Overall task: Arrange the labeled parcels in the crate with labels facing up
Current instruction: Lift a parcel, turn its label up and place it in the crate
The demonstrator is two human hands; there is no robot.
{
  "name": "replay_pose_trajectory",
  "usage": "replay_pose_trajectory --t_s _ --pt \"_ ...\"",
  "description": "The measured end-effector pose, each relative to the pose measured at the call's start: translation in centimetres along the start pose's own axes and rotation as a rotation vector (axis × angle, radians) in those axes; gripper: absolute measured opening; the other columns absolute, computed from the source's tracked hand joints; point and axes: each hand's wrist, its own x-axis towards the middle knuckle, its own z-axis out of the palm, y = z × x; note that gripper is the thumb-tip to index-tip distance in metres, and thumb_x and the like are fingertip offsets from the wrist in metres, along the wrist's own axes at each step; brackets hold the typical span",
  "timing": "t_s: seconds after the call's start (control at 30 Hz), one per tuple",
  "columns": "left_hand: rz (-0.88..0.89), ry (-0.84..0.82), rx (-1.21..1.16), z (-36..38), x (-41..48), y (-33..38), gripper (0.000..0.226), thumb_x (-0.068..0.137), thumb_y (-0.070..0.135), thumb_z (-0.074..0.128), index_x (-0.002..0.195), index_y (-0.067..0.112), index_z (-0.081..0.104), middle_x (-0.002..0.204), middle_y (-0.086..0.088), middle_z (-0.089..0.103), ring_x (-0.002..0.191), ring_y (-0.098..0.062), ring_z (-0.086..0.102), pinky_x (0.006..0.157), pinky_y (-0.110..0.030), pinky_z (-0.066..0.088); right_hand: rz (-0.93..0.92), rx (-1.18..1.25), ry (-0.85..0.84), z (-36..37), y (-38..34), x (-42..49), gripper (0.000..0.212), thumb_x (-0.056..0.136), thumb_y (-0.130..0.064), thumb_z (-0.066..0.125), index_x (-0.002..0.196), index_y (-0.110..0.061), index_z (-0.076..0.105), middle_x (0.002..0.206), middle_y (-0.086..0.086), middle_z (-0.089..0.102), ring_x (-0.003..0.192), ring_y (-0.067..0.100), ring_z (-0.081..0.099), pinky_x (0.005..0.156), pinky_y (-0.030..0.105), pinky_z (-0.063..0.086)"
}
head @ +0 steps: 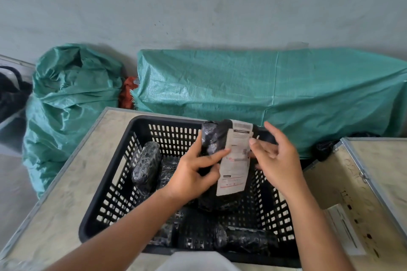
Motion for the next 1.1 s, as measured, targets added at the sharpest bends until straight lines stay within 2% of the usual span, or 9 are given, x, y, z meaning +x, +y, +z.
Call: replay_pose_trajectory --t_s 0.07,0.17,0.3,0.47,0.57,0.7,0.87,1.0,1.1 --pt "-0.216 0.037 -0.131 -0.4 0.4 0.2 0.045 0.091 0.005 0.068 0.132 0.024 0.068 0.155 -0.012 0.045 0.142 -0.008 0.047 0.110 -0.043 0.049 -0.067 -0.176 0.014 0.0 1.4 0.3 0.061 0.086 -0.049 0.074 0.142 -0.039 0.055 0.138 -0.008 0.064 0.118 0.006 0.066 0.098 0.038 0.058" --pt "-0.447 0.093 -0.226 -0.8 1.1 -0.1 0.052 0.089 0.015 0.063 0.132 0.044 0.063 0.148 0.006 0.056 0.144 0.007 0.036 0.119 -0.036 0.038 -0.028 -0.252 -0.229 0.1 3.5 0.5 0.082 0.077 -0.064 0.076 0.151 -0.047 0.046 0.155 -0.015 0.044 0.144 0.007 0.041 0.117 0.039 0.039" --pt "-0.550 0.068 -0.339 -0.7 1.8 -2.1 0.060 0.096 0.001 0.055 0.139 0.043 0.055 0.141 0.011 0.064 0.142 -0.013 0.049 0.112 -0.037 0.047 0.043 -0.155 -0.421 0.7 5.4 0.9 0.111 0.061 -0.071 0.085 0.155 -0.054 0.030 0.148 -0.044 0.034 0.139 -0.019 0.031 0.109 0.011 0.029" --pt "-0.681 -0.141 -0.305 0.8 2.1 -6.3 0.068 0.101 0.001 0.043 0.154 0.043 0.036 0.160 0.018 0.038 0.149 -0.008 0.031 0.120 -0.029 0.033 0.121 -0.293 -0.379 1.9 7.4 2.5 0.121 0.063 -0.054 0.092 0.162 -0.036 0.025 0.161 -0.015 0.036 0.148 0.008 0.032 0.113 0.025 0.029" --pt "-0.729 -0.277 -0.190 2.3 1.9 -8.2 0.070 0.104 0.005 0.041 0.155 0.048 0.020 0.155 0.023 0.033 0.144 -0.009 0.034 0.105 -0.013 0.042 0.179 -0.368 -0.405 3.0 9.0 3.1 0.122 0.070 -0.041 0.094 0.164 -0.031 0.016 0.164 -0.002 0.034 0.149 0.020 0.034 0.117 0.031 0.031" --pt "-0.796 -0.316 -0.048 3.4 0.8 -9.9 0.074 0.102 0.018 0.052 0.160 0.045 0.014 0.162 0.005 0.035 0.136 -0.012 0.048 0.108 -0.033 0.049 0.267 -0.379 -0.374 4.7 11.6 2.6 0.123 0.070 -0.033 0.095 0.164 -0.028 0.017 0.158 0.007 0.040 0.145 0.025 0.040 0.120 0.039 0.035" --pt "-0.872 -0.427 0.118 4.8 -0.7 -10.6 0.089 0.099 0.003 0.051 0.162 0.039 0.001 0.171 0.000 -0.013 0.111 -0.012 0.059 0.055 -0.011 0.049 0.310 -0.425 -0.333 6.2 14.8 1.9 0.115 0.073 -0.034 0.093 0.163 -0.032 0.021 0.154 0.011 0.041 0.143 0.030 0.041 0.118 0.038 0.034" --pt "-0.804 -0.590 0.226 5.2 -3.0 -11.3 0.099 0.096 0.013 0.066 0.164 0.025 -0.005 0.165 -0.006 -0.033 0.147 -0.031 0.038 0.093 -0.017 0.043 0.324 -0.457 -0.386 6.4 16.1 2.0 0.112 0.078 -0.040 0.088 0.164 -0.032 0.017 0.157 0.009 0.044 0.142 0.029 0.044 0.110 0.032 0.038" --pt "-0.761 -0.606 0.269 4.8 -3.3 -11.5 0.100 0.096 0.017 0.068 0.163 0.027 -0.006 0.166 -0.006 -0.031 0.149 -0.028 0.036 0.097 -0.025 0.044 0.333 -0.435 -0.386 6.4 16.5 2.1 0.112 0.079 -0.039 0.088 0.164 -0.033 0.016 0.159 0.006 0.044 0.143 0.026 0.043 0.110 0.031 0.037"
